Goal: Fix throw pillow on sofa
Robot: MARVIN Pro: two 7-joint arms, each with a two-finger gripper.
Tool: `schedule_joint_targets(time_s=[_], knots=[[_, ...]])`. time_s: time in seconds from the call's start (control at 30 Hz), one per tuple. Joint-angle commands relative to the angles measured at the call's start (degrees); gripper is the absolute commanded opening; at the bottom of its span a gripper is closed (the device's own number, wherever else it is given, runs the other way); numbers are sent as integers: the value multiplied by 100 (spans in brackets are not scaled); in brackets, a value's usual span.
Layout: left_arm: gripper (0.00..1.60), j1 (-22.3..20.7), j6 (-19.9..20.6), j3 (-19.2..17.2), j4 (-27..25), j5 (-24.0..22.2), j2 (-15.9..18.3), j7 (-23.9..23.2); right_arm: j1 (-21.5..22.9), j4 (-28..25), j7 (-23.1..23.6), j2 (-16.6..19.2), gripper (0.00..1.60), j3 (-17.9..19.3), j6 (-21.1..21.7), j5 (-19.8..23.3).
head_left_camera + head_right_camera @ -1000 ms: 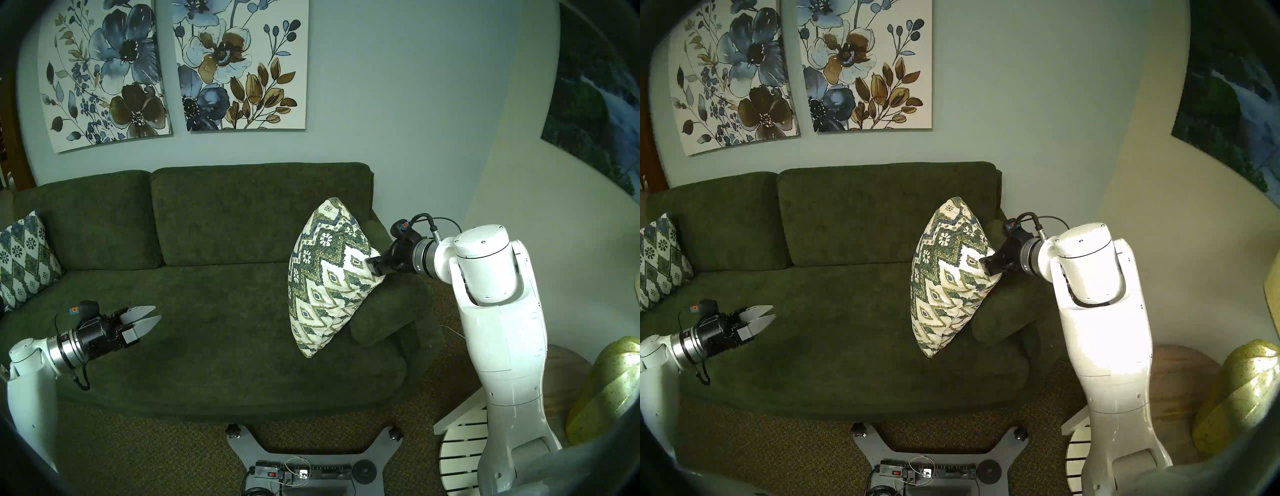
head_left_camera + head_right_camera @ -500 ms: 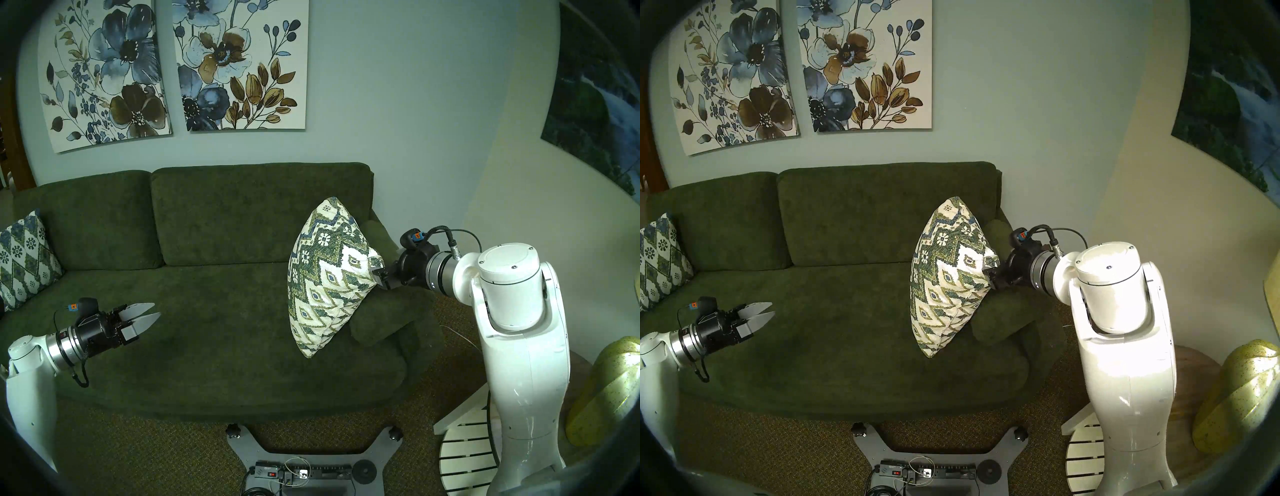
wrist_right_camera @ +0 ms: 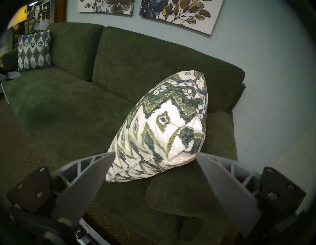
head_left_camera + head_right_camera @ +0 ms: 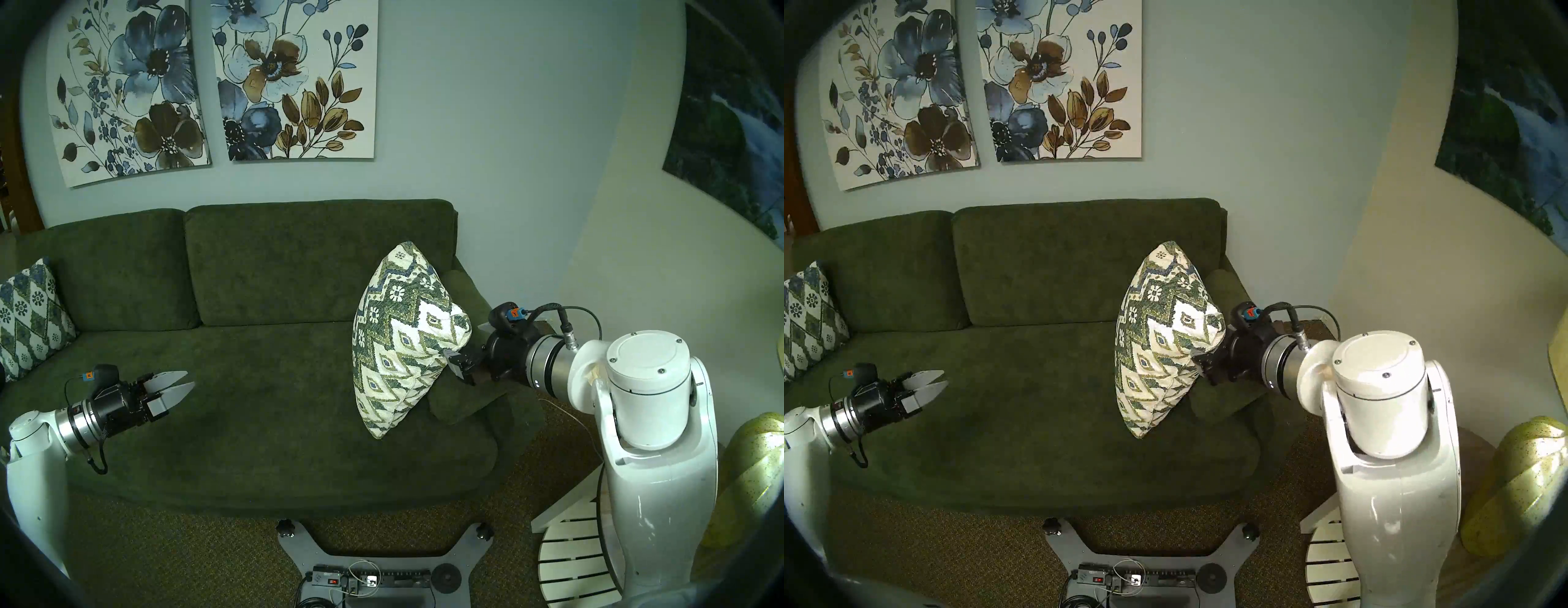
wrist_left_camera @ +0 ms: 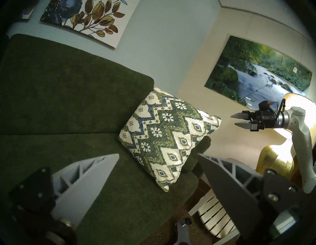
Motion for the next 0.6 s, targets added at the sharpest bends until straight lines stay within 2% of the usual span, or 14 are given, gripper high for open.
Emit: schedule_joint_targets(time_s=[0.0, 0.03, 0.1, 0.17, 0.3, 0.37, 0.57], knots=[[160, 19, -7, -79, 45, -15, 38, -3, -653, 33, -9, -284, 160, 211, -11, 100], [160, 22, -8, -88, 59, -16, 42, -2, -819, 57, -44, -339, 160, 279, -11, 117], [160, 25, -9, -96, 71, -17, 45, -2, -772, 116, -51, -386, 160, 317, -11, 136], [160, 34, -11, -126, 115, -18, 56, 0, -1066, 169, -101, -539, 160, 501, -11, 209], [160, 41, -17, -156, 163, -21, 67, 1, -1224, 242, -127, -726, 160, 710, -25, 301], [160, 46, -24, -179, 212, -24, 74, -2, -1480, 247, -187, -950, 160, 944, -176, 420], [160, 83, -81, -163, 214, -31, 33, -66, -1910, 121, -251, -1369, 160, 1272, -663, 731]])
